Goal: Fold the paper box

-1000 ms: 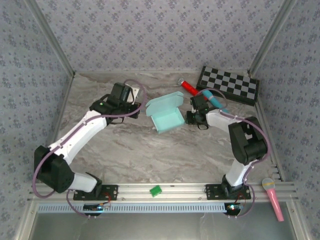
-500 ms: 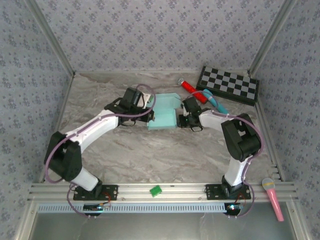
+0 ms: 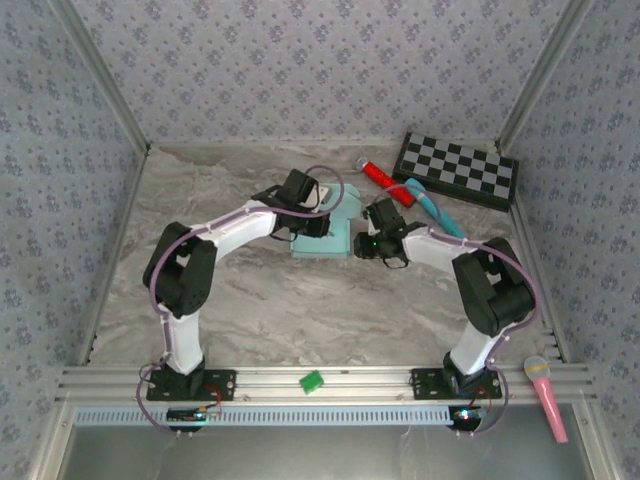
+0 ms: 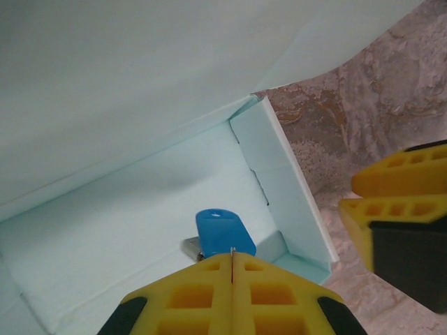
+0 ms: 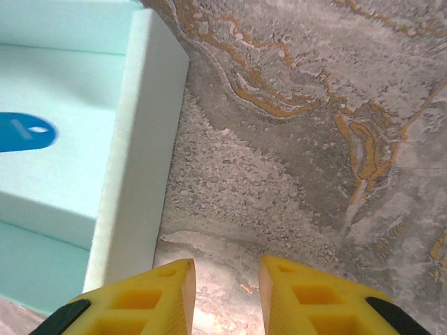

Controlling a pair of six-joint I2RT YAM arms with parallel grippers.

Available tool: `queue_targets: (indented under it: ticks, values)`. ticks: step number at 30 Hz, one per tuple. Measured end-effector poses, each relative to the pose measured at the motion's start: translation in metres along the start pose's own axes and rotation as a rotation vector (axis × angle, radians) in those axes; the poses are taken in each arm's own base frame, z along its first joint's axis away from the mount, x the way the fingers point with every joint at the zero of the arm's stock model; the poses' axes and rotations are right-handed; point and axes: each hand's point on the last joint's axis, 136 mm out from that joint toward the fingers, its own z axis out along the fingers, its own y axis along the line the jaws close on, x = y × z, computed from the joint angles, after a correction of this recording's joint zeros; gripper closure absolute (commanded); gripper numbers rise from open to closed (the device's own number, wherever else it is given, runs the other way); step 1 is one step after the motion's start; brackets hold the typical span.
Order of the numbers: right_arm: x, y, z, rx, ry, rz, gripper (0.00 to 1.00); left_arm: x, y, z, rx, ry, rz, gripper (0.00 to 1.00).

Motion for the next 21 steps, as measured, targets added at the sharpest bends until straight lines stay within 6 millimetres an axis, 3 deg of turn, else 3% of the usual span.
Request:
queue_targets:
  ticks: [4,6,13,17,21]
  values:
    - [0.0,-0.001,-0.006,0.002,-0.013,0.0,0.68,0.008,0.003,0.016,-0.027,0.046,0.013,1.0]
    - [0.001,-0.004,-0.007,0.008,-0.015,0.004,0.68,0.011,0.005,0.021,-0.036,0.06,0.017,0.94]
    - [0.002,-0.008,-0.007,0.016,-0.013,0.008,0.68,0.01,0.007,0.022,-0.086,0.045,0.033,0.88]
    - [0.002,-0.008,-0.007,0.016,-0.013,0.009,0.67,0.023,0.018,0.018,-0.154,0.05,0.036,0.86]
    - [0.002,-0.008,-0.007,0.016,-0.014,0.009,0.67,0.039,0.031,0.013,-0.218,0.06,0.021,0.71]
